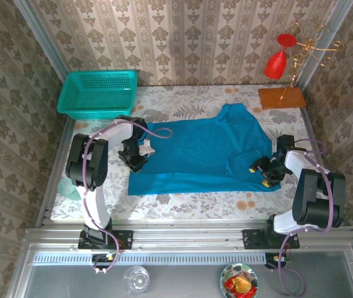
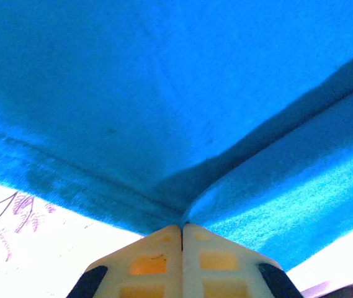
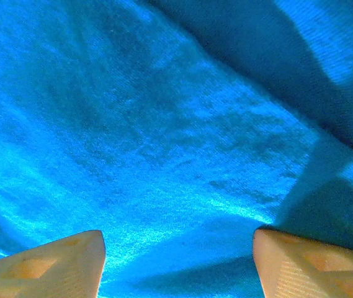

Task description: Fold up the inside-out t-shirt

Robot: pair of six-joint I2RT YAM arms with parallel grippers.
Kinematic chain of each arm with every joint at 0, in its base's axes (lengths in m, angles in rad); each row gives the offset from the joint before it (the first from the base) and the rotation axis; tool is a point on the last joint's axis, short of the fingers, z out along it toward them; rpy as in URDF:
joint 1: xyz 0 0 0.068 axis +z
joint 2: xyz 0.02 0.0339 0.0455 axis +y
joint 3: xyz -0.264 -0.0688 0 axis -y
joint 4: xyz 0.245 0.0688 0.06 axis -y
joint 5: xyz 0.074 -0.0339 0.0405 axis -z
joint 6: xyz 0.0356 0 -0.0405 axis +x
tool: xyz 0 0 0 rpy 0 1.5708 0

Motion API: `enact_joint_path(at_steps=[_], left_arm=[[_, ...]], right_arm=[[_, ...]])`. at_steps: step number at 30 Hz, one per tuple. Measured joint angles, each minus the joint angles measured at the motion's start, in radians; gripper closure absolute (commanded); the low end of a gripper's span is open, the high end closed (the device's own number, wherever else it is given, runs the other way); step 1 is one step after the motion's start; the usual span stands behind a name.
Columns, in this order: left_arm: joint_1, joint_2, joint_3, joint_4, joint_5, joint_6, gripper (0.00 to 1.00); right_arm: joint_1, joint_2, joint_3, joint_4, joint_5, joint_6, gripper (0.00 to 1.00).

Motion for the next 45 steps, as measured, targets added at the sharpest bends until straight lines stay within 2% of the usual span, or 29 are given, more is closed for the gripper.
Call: enact_joint_path(at_steps=[5,8,11,15,21,26,32,34,35,37,40,45], left_arm=[[0.011,-0.003,0.000,0.000,-0.006,-0.004,0.95],[0.011,-0.002,0.000,0.000,-0.008,-0.009,0.88],[0.011,0.004,0.000,-0.005,-0.018,-0.021,0.76],[0.012,0.006,0.005,-0.011,-0.030,-0.036,0.69],[0.017,-0.054,0.014,0.000,-0.024,-0.068,0.69],[0.014,-0.230,-0.018,0.063,0.037,-0.143,0.72],[-0.022,-0.428,-0.197,0.184,0.157,-0.316,0.79],[-0.049,-0.468,-0.270,0.230,0.195,-0.382,0.79],[-0.069,-0.488,-0.312,0.257,0.211,-0.419,0.79],[-0.111,-0.520,-0.383,0.303,0.238,-0.484,0.79],[-0.161,-0.551,-0.468,0.366,0.262,-0.575,0.81],[-0.167,-0.562,-0.565,0.469,0.265,-0.696,0.77]], right_arm=[[0.000,0.000,0.000,0.000,0.000,0.000,0.33],[0.000,0.000,0.000,0.000,0.000,0.000,0.33],[0.000,-0.008,0.000,-0.005,0.000,0.000,0.33],[-0.004,-0.058,0.002,-0.030,0.003,-0.003,0.34],[0.040,-0.111,0.080,-0.070,0.003,-0.029,0.39],[0.159,-0.050,0.188,-0.069,-0.020,-0.070,0.46],[0.280,0.095,0.238,-0.005,-0.137,-0.072,0.47],[0.314,0.138,0.248,0.013,-0.160,-0.066,0.51],[0.332,0.157,0.258,0.012,-0.159,-0.060,0.56],[0.364,0.185,0.284,0.004,-0.132,-0.054,0.59],[0.417,0.221,0.349,-0.045,-0.015,-0.058,0.63],[0.497,0.291,0.451,-0.110,0.184,-0.067,0.69]])
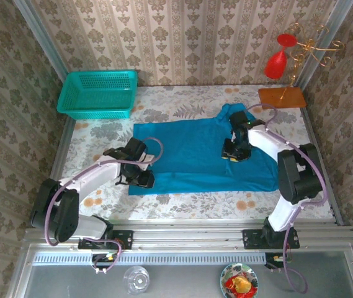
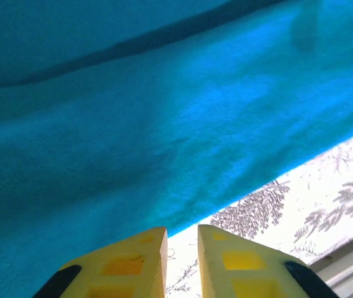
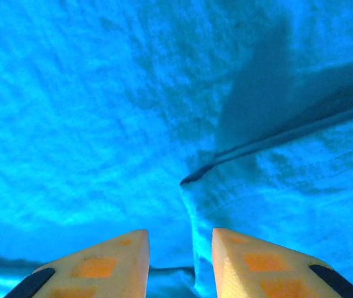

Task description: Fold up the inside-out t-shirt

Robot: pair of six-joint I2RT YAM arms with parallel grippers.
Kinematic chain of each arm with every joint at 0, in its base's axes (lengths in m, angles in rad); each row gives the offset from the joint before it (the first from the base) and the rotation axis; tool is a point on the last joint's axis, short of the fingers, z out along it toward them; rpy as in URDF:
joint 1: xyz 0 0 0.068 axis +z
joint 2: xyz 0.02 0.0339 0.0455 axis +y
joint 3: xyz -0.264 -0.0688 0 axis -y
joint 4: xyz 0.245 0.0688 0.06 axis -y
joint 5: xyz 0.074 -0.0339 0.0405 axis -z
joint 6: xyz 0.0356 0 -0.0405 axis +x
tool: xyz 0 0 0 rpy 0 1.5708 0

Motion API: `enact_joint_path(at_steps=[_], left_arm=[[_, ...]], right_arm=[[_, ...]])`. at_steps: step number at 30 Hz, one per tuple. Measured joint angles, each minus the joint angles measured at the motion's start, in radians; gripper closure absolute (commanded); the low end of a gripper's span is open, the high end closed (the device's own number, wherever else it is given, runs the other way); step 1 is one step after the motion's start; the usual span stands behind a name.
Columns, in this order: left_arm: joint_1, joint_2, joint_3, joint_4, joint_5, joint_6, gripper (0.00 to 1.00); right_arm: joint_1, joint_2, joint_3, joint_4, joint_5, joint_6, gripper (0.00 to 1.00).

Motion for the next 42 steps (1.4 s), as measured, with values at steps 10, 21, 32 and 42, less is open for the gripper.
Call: enact_joint_path(at_steps=[10,21,32,42], left_arm=[[0.000,0.024,-0.056,0.061,-0.053,-0.142,0.82],[0.000,0.060,-0.079,0.060,-0.120,-0.180,0.86],[0.000,0.064,-0.074,0.052,-0.129,-0.183,0.88],[0.001,0.037,-0.036,0.018,-0.158,-0.205,0.86]], right_arm=[[0.050,0.136,0.082,-0.054,0.128,-0.012,0.83],[0.052,0.117,0.105,-0.067,0.191,-0.011,1.00],[0.051,0.120,0.116,-0.064,0.202,-0.005,0.67],[-0.023,-0.070,0.025,-0.055,0.138,-0.020,0.45]])
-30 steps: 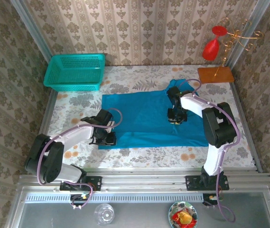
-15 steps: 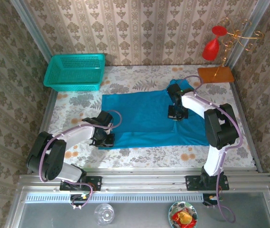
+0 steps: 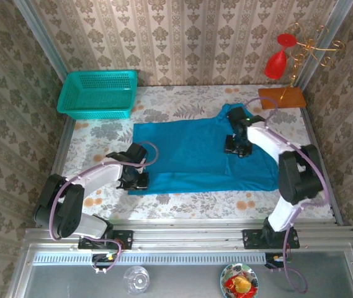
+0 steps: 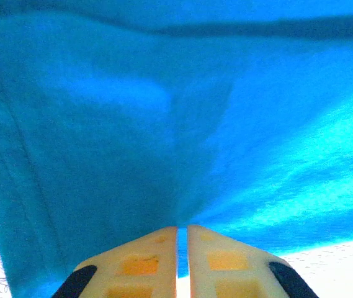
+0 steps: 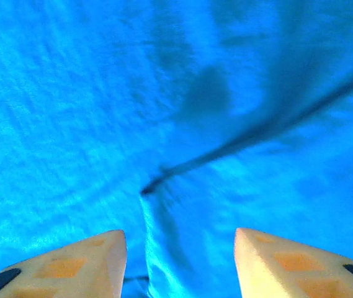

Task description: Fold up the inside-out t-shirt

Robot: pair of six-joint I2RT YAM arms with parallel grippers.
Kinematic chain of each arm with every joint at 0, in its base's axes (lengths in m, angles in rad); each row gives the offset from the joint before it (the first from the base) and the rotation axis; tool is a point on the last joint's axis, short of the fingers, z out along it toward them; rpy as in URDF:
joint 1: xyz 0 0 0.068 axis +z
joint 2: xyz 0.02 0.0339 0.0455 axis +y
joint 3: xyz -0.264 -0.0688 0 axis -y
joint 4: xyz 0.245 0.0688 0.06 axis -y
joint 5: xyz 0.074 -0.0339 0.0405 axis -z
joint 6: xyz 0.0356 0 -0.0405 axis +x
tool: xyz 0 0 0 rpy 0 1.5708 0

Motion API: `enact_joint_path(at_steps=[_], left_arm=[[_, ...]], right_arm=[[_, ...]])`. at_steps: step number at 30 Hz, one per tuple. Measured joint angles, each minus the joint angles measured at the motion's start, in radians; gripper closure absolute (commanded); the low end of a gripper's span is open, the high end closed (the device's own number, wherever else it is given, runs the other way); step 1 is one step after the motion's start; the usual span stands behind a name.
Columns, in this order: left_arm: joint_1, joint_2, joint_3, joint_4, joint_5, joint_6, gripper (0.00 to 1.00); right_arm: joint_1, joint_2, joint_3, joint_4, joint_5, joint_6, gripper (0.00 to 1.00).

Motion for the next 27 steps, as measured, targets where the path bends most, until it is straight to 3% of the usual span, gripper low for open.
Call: enact_joint_path(at_steps=[5,14,27], left_arm=[[0.008,0.003,0.056,0.016,0.000,0.000,0.88],[0.103,0.137,0.067,0.051,0.008,0.000,0.88],[0.220,0.061,-0.024,0.114,0.053,-0.013,0.88]], right_arm=[[-0.161,-0.165,-0.169,0.034,-0.109,-0.022,0.35],[-0.420,-0.198,-0.406,0.099,-0.254,-0.049,0.32],[-0.447,-0.301,-0.550,0.192,-0.209,0.169,0.35]])
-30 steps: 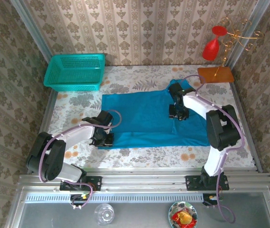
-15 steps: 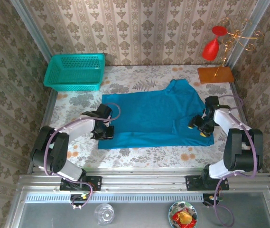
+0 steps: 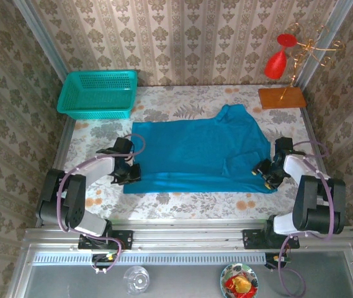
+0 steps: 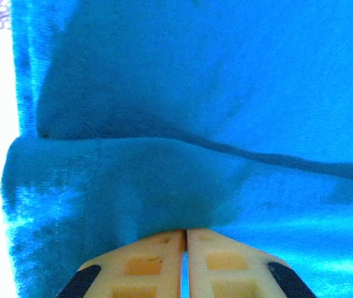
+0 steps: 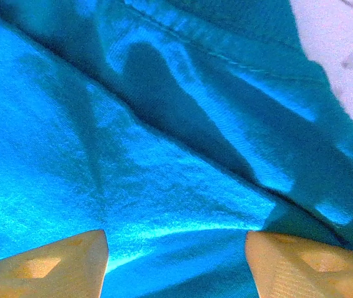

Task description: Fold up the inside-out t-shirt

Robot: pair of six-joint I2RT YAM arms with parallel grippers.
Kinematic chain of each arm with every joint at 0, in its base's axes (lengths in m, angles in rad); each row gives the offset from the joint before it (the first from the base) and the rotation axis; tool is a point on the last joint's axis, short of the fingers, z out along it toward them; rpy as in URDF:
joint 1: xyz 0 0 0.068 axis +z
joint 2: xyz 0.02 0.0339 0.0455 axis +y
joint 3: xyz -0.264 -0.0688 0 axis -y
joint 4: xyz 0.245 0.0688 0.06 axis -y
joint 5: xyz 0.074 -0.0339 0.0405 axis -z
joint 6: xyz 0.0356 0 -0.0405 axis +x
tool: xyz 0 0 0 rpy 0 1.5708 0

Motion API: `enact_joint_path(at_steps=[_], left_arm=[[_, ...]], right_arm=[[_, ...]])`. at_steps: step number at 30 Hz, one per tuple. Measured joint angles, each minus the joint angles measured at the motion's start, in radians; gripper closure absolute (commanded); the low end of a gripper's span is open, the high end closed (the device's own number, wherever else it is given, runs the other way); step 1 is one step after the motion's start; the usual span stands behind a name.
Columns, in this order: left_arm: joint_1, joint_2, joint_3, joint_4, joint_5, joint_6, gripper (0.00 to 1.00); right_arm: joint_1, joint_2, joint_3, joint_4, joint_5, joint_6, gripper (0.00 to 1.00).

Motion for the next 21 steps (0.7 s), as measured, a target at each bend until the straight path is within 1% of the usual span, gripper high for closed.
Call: enact_joint_path(at_steps=[5,9,21], left_arm=[[0.014,-0.039,-0.034,0.000,-0.003,-0.038,0.88],[0.018,-0.064,-0.055,0.003,-0.004,-0.070,0.88],[0.022,-0.108,-0.085,-0.013,-0.024,-0.092,0.88]], right_arm=[[0.000,-0.106,-0.074,-0.006,0.003,0.058,0.35],[0.000,-0.150,-0.100,-0.031,0.014,0.085,0.35],[0.000,-0.172,-0.109,-0.043,0.015,0.103,0.36]])
